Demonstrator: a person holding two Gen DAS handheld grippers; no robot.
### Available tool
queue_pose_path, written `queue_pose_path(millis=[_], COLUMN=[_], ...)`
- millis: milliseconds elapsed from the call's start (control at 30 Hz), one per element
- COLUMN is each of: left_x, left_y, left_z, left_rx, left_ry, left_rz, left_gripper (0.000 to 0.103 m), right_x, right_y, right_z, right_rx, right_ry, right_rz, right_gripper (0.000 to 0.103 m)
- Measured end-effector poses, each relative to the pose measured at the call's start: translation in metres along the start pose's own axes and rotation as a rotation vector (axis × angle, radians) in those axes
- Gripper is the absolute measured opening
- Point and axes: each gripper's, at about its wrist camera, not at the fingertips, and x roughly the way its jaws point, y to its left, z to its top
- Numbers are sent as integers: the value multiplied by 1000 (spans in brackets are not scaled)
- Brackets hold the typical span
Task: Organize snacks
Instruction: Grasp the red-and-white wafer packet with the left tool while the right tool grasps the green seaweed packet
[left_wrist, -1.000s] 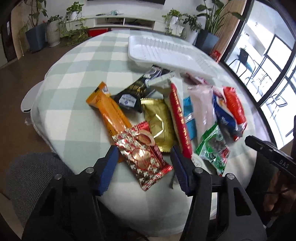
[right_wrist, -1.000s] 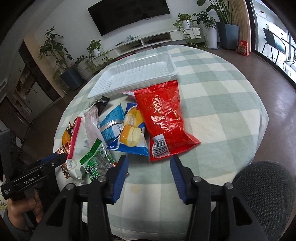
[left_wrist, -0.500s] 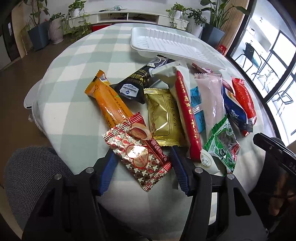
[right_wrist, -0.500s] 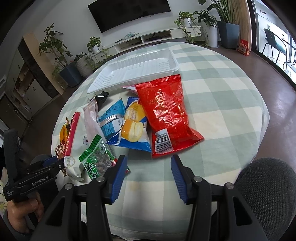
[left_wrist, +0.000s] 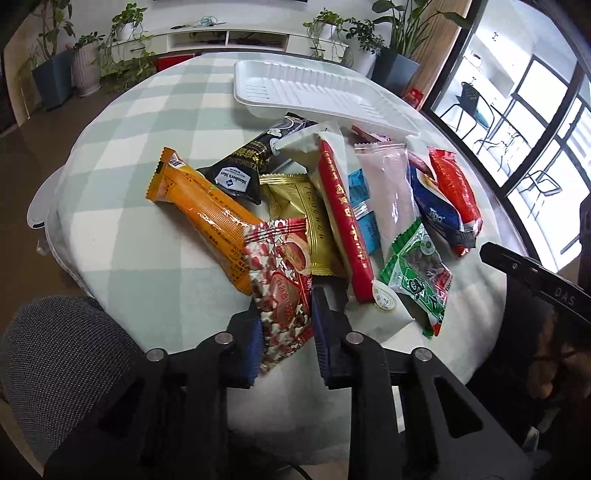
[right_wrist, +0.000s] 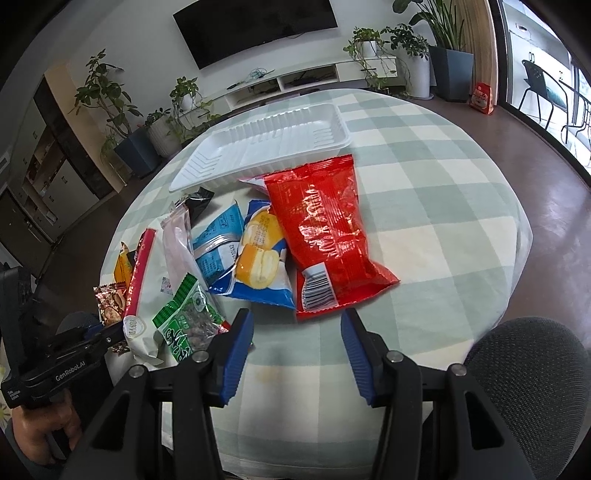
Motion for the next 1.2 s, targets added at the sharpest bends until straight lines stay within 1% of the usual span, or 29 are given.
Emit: queue_pose_path(millis=[133, 400, 500, 600, 700, 833, 933, 1000, 1133, 1167, 1200], left_x=[-6, -13, -16, -19, -22, -25, -26, -27, -27, -27, -27], left_y=[0, 5, 7, 11, 14, 17, 18, 19, 21, 22, 22], left_z=[-4, -13, -15, -18, -20, -23, -25, -25, -26, -26, -26], left_rx=[6, -2, -13, -28, -38, -38, -42, -41, -45, -45, -45], left_ry=[-1, -3, -1, 0, -3, -8, -14, -16, -20, -20, -19], left_rz=[-29, -80, -106, -129, -150, -167, -176, -182, -189, -190, -190], left_gripper=[12, 12, 12, 12, 12, 12, 12, 12, 12, 12, 12], right_x=[-2, -2, -4, -7, -7, 0, 6, 12, 30, 34, 37], right_y=[-2, -5, -3, 13, 39, 69, 82, 86, 89, 90, 91], right_z=[2, 4, 5, 3, -2, -9, -10, -11, -10, -11, -12], right_rx=[2, 2, -20, -97, -219, -382, -455, -494, -536, -544, -553], right_ry=[-6, -2, -7, -19, -24, 5, 22, 40, 98, 112, 124], right_rz=[-10, -24, -18, 23, 77, 141, 162, 164, 133, 128, 126], right_gripper=[53, 53, 53, 53, 53, 54, 59, 60, 60, 60, 63])
